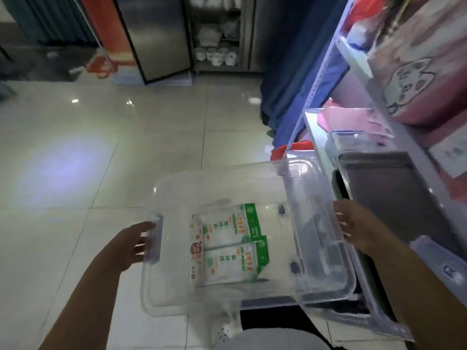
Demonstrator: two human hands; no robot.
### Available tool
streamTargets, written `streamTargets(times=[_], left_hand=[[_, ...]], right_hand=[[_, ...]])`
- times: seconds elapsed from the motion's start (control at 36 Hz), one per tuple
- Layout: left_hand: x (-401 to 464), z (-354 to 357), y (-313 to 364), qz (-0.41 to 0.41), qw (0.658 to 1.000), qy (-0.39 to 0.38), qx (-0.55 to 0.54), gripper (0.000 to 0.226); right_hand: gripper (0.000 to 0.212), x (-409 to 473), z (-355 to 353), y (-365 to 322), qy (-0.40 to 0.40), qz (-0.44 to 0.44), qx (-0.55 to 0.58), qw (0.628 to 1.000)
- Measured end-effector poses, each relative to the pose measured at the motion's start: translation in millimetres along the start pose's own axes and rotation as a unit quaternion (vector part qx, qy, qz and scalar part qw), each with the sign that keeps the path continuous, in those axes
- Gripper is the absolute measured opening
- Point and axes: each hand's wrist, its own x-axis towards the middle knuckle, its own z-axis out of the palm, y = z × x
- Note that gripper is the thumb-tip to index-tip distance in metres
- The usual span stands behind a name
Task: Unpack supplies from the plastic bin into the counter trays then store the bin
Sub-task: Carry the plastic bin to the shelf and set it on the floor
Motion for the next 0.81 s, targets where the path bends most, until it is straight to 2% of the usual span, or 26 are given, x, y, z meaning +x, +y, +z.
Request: streamTargets(times=[0.11, 0.19, 0.28, 0.44, 0.64, 0.81], left_hand=[[67.2, 35.1, 93.2, 0.011, 0.998, -0.031, 0.049, 0.011], [113.4, 67.9, 157.8, 0.016, 0.995, -0.034, 0.095, 0.013], [150.5, 100.7, 218.5, 0.01, 0.991, -0.03, 0.127, 0.012], [215.0, 172.1, 325.1, 0.018, 0.979, -0.031, 0.199, 0.011], [298.1, 243.5, 407.1, 0.027, 0.963, -0.034, 0.265, 0.02], [380.6, 324.6, 451.0, 0.021, 0.936, -0.104, 0.336, 0.02]], right_hand=[[0.016, 65.5, 5.2, -32.9, 0.023, -0.001, 0.038, 0.999], [0.027, 116.6, 10.3, -57.0, 0.039, 0.006, 0.068, 0.997], [0.023, 157.8, 15.1, -83.6, 0.048, 0.022, 0.114, 0.992], [0.021, 223.5, 23.6, -127.3, 0.123, 0.05, 0.164, 0.977], [0.021, 269.0, 38.4, -150.3, 0.177, 0.097, 0.226, 0.953], [0.015, 287.1, 65.8, -134.3, 0.256, 0.142, 0.336, 0.895]])
